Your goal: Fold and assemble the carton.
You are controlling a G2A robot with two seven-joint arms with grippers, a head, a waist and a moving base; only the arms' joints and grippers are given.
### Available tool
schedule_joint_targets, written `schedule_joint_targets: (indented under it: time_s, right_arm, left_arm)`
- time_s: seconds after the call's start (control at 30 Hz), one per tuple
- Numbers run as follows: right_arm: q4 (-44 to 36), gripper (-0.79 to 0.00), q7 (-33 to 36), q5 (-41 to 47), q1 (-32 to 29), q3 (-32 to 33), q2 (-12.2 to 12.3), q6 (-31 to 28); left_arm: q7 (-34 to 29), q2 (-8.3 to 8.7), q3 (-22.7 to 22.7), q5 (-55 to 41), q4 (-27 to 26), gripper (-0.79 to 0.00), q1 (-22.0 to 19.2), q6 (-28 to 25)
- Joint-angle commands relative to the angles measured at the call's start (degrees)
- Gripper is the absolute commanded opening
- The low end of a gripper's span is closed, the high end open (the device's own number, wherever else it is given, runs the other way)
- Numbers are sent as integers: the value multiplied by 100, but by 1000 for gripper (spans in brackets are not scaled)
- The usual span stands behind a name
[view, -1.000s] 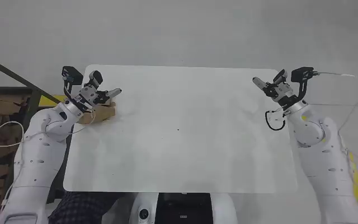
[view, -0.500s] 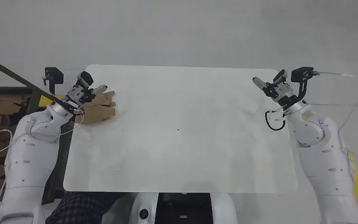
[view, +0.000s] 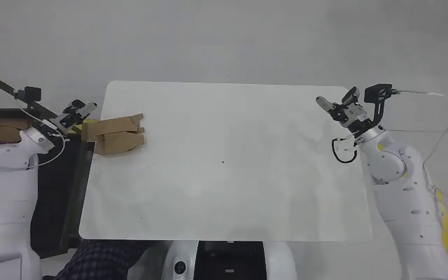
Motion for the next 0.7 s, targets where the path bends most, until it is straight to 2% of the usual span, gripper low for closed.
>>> schedule_joint_targets:
  time_s: [0.0,0.13,0.53,0.67]
  right_arm:
    - [0,0,0,0,0,0,0,0]
    - [0,0,0,0,0,0,0,0]
    - [0,0,0,0,0,0,0,0]
    - [0,0,0,0,0,0,0,0]
  left_arm:
    - [-275,53,-68,-34,215,0,-84,192]
    - [-949,140,-94,-227,603,0,-338,601]
    - [-982,142,-88,-307,661,0,-379,681]
    - [-1107,129,4,-569,620,0,-377,1229]
